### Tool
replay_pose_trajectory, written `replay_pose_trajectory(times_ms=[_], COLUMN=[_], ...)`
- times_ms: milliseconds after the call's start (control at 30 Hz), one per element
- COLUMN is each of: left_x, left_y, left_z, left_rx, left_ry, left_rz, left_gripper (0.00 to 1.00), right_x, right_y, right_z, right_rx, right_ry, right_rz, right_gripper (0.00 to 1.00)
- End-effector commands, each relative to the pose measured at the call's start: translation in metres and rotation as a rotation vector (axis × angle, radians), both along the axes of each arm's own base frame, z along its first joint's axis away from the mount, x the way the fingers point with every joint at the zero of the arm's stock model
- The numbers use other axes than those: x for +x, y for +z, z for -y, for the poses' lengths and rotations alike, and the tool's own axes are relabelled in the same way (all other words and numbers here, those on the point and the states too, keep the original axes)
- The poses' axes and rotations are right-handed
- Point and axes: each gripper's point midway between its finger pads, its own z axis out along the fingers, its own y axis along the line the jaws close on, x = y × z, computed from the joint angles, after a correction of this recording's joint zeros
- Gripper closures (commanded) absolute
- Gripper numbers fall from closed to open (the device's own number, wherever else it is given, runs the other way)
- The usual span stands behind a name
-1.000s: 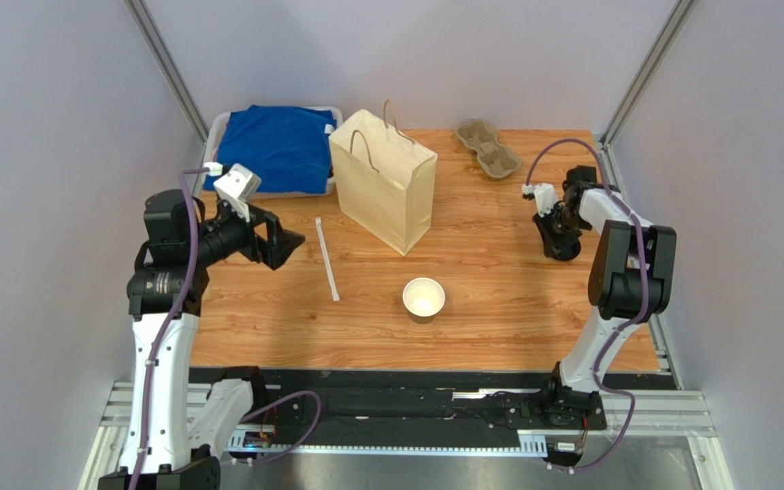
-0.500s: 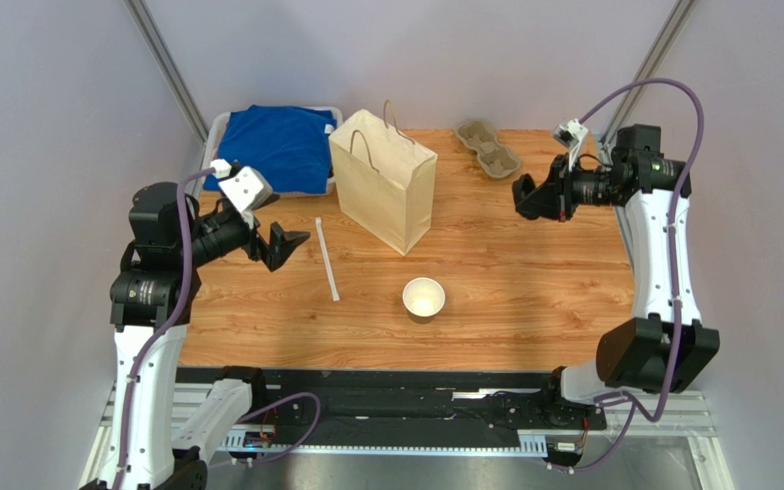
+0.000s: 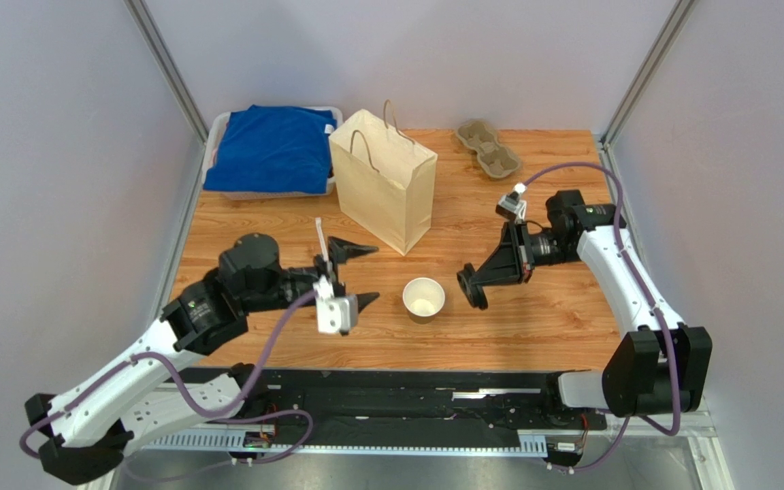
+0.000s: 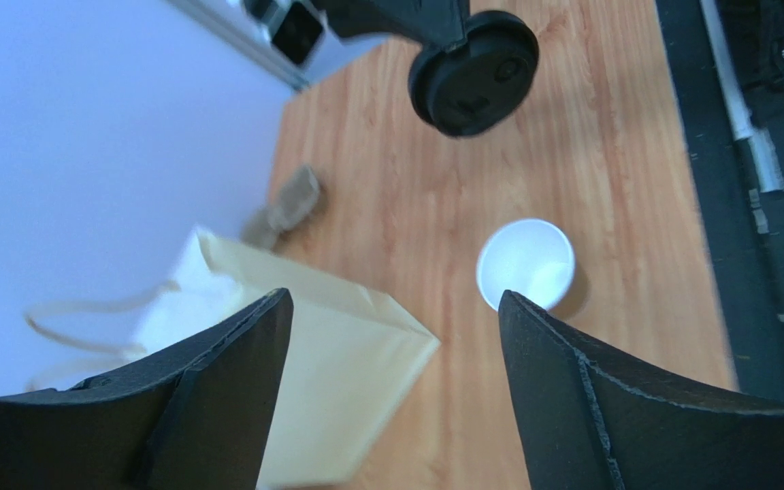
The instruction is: Pack the takeout coffee
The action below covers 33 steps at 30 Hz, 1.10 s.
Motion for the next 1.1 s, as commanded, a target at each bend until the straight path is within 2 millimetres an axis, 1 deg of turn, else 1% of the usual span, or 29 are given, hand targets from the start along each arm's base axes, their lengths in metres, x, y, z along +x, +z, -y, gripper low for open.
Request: replay_pose_trajectory(times_ms=[0,33,67,100,133,167,200,233,267,300,333,367,433,467,500,533,633,667,700,800,833,867,900,933,967,1000,1033,1067], left_x=[-0.001,-0.01,-0.011,-0.012,-0.009,-0.008,-0.003,0.009,0.005,0.002,-0.001,-0.006,-0.02,-0.021,-0.017,-0.015,-0.014,-0.016,-0.021,-0.025,-0.022,-0.019,-0.022,-0.023,-0.027,-0.04,-0.046,-0.052], left_y=[0.026,0.024,0.026,0.028,0.027,0.042,0.045,0.038,0.048,0.049,0.056,0.057,0.061,0.055,0.051,0.051,0.051,0.052,0.052,0.06,0.062,0.064,0.062,0.061,0.059,0.051,0.049,0.045], left_z=[0.035,0.044,0.052,0.056,0.062,0.064,0.066,0.069,0.07,0.072,0.067,0.071,0.075,0.078,0.081,0.083,0.091,0.093,0.097,0.097,0.096,0.094,0.093,0.092,0.091,0.09,0.09,0.089], left_rx=[-0.027,-0.033,-0.057,-0.081,-0.095,-0.172,-0.201,-0.196,-0.259,-0.284,-0.341,-0.419,-0.478,-0.478,-0.487,-0.506,-0.524,-0.53,-0.521,-0.53,-0.521,-0.516,-0.491,-0.461,-0.44,-0.396,-0.367,-0.339], left_ry=[-0.096,-0.137,-0.146,-0.143,-0.124,-0.071,-0.026,0.053,0.079,0.085,0.09,0.082,0.021,0.02,0.044,0.058,0.034,0.012,-0.033,-0.102,-0.103,-0.097,-0.115,-0.135,-0.163,-0.227,-0.265,-0.302], left_rz=[0.52,0.552,0.55,0.506,0.427,0.255,0.152,0.042,-0.105,-0.172,-0.221,-0.322,-0.422,-0.461,-0.494,-0.534,-0.521,-0.506,-0.487,-0.329,-0.236,-0.191,-0.151,-0.065,-0.032,-0.021,0.014,0.014], left_gripper=[0.23,0.25,0.29,0.33,0.35,0.36,0.39,0.39,0.41,0.41,0.41,0.4,0.38,0.38,0.38,0.38,0.39,0.39,0.38,0.35,0.34,0.3,0.28,0.26,0.21,0.18,0.14,0.03], right_x=[-0.025,-0.026,-0.028,-0.034,-0.038,-0.039,-0.041,-0.042,-0.043,-0.044,-0.043,-0.043,-0.045,-0.047,-0.05,-0.052,-0.063,-0.067,-0.072,-0.075,-0.076,-0.077,-0.083,-0.088,-0.095,-0.099,-0.101,-0.106], right_y=[0.033,0.034,0.032,0.043,0.048,0.05,0.055,0.061,0.063,0.065,0.068,0.069,0.078,0.082,0.088,0.097,0.11,0.116,0.118,0.115,0.114,0.111,0.11,0.11,0.109,0.106,0.105,0.106], right_z=[-0.003,-0.003,-0.003,-0.002,-0.003,-0.003,-0.003,-0.003,-0.003,-0.003,-0.003,-0.003,-0.003,-0.003,-0.003,-0.003,-0.006,-0.008,-0.01,-0.014,-0.015,-0.016,-0.018,-0.019,-0.021,-0.022,-0.024,-0.024], right_rx=[0.157,0.155,0.164,0.165,0.168,0.175,0.175,0.179,0.18,0.182,0.184,0.185,0.188,0.19,0.193,0.196,0.203,0.207,0.209,0.209,0.208,0.208,0.209,0.213,0.217,0.218,0.226,0.222], right_ry=[0.028,0.027,0.029,0.022,0.026,0.027,0.024,0.024,0.025,0.025,0.026,0.028,0.033,0.037,0.04,0.046,0.087,0.104,0.133,0.166,0.179,0.188,0.215,0.229,0.262,0.281,0.303,0.321], right_rz=[-0.38,-0.394,-0.293,-0.297,-0.257,-0.197,-0.189,-0.142,-0.125,-0.102,-0.08,-0.067,-0.018,0.005,0.04,0.081,0.146,0.169,0.169,0.159,0.15,0.132,0.133,0.157,0.161,0.156,0.191,0.168], right_gripper=[1.0,1.0,1.0,1.0,1.0,1.0,1.0,1.0,1.0,1.0,1.0,1.0,1.0,1.0,1.0,1.0,1.0,1.0,1.0,1.0,1.0,1.0,1.0,1.0,1.0,1.0,1.0,1.0])
